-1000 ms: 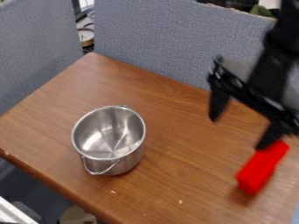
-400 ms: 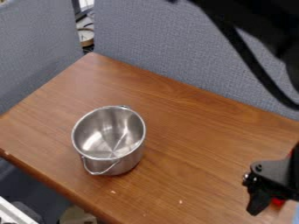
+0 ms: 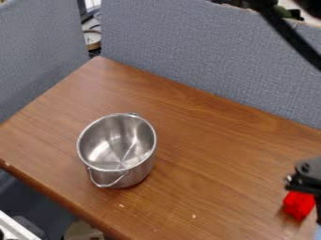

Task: Move the red object from the metal pot to the table

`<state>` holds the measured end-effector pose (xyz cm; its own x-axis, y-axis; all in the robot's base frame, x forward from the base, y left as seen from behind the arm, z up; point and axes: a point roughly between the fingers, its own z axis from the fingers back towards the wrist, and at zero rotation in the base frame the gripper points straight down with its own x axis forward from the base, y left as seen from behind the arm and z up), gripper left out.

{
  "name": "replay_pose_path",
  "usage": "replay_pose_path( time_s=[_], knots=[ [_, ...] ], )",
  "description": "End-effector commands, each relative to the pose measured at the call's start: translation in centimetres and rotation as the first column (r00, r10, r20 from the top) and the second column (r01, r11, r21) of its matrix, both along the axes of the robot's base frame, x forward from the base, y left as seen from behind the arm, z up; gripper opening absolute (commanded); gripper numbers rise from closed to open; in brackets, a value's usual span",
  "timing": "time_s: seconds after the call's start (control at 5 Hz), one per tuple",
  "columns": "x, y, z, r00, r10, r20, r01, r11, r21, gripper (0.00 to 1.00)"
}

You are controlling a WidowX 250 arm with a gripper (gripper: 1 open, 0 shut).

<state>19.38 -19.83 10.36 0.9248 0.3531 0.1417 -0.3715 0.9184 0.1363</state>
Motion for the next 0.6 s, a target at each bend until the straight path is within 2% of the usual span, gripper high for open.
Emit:
replay_pose_path(
  time_s=[0.0, 0.2, 0.4],
  knots=[
    [-0.5, -1.2, 1.6, 0.994, -0.109, 0.015, 0.11, 0.994, -0.004, 0.0],
    [0.6, 3.3, 1.7, 0.998, -0.068, -0.004, 0.068, 0.998, -0.003, 0.0],
    [2.2, 8.0, 2.7, 1.0, -0.026, -0.01, 0.026, 1.0, -0.008, 0.0]
  ],
)
